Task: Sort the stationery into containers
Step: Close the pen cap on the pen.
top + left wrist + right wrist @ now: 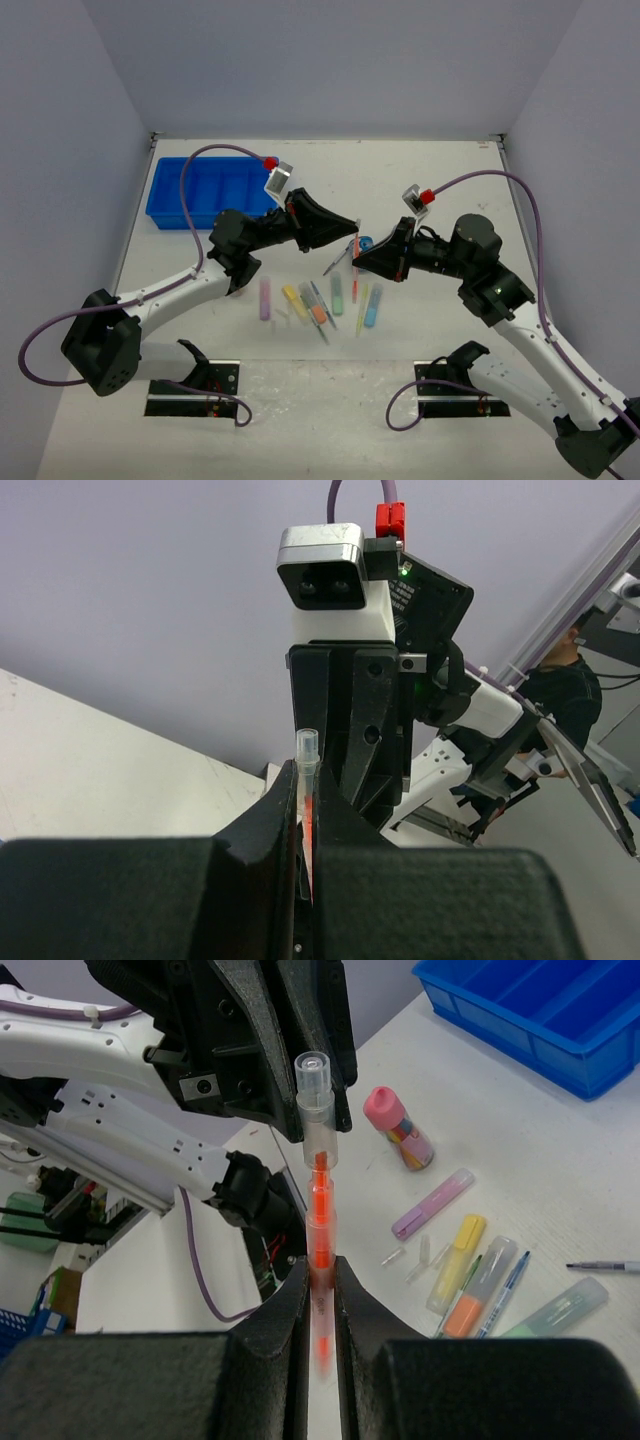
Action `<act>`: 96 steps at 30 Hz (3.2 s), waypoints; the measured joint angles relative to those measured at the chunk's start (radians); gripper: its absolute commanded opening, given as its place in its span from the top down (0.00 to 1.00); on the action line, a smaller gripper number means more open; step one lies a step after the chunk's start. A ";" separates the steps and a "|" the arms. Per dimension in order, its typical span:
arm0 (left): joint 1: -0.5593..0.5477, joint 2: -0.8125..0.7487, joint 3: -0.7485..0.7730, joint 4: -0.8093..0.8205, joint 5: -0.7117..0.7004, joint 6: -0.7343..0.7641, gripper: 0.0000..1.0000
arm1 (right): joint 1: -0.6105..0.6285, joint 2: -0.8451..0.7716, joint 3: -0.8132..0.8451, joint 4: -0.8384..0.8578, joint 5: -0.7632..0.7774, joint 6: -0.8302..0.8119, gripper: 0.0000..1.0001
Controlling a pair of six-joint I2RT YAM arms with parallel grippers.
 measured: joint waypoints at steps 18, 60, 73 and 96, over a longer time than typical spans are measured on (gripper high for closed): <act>-0.007 0.040 -0.017 0.111 -0.033 -0.057 1.00 | 0.000 0.050 0.051 0.024 0.026 0.043 1.00; -0.009 0.014 -0.004 -0.004 -0.010 0.044 0.77 | 0.004 0.057 0.088 0.049 0.104 -0.050 1.00; -0.009 -0.010 -0.004 -0.014 -0.004 0.049 1.00 | 0.002 0.064 0.088 0.073 0.076 -0.068 0.94; -0.008 -0.095 -0.005 -0.037 -0.057 0.090 0.84 | 0.014 0.159 0.054 0.301 -0.126 -0.026 1.00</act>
